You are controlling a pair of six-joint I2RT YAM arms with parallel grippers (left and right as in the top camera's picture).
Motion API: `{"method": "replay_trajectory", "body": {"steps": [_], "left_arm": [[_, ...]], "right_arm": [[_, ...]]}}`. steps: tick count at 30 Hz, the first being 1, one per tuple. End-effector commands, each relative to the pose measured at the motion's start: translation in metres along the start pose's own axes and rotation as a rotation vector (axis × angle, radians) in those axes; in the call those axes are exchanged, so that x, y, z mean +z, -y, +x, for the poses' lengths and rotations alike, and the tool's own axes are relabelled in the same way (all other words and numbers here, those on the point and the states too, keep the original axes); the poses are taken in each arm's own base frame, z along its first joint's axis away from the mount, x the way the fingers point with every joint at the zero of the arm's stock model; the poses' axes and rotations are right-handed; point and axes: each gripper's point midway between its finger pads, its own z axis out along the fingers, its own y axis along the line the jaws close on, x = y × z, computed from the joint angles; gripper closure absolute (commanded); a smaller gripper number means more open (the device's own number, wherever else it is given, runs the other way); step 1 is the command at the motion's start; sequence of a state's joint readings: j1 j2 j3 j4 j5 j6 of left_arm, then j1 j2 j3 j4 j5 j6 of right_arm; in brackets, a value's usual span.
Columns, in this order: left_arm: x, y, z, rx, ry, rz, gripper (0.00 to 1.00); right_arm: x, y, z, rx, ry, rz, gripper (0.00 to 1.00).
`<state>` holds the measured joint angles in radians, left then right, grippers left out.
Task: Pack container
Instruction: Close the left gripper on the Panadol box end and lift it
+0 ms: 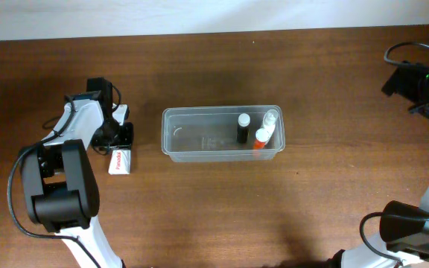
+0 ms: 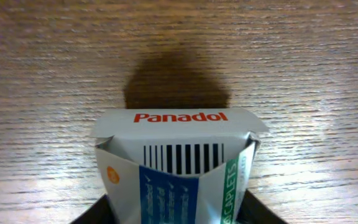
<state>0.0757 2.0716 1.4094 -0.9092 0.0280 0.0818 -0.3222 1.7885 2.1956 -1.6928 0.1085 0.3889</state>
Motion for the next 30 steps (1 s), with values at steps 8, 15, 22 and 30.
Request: {"method": "replay_trajectory", "body": {"steps": [8,15,22,30], "left_arm": [[0.034,0.015,0.037,-0.026,-0.162,0.075,0.52],[0.033,0.015,0.041,-0.027,-0.176,0.075,0.51],[0.023,0.016,0.041,-0.028,-0.195,0.077,0.52],[-0.006,0.027,0.017,-0.029,-0.154,0.14,0.52]], "right_arm": [[-0.011,0.005,-0.001,0.01,0.033,0.001,0.02],[-0.011,0.005,-0.001,0.01,0.033,0.001,0.02],[-0.011,0.005,-0.001,0.01,0.033,0.001,0.02],[-0.011,0.005,-0.001,0.01,0.033,0.001,0.02]]}}
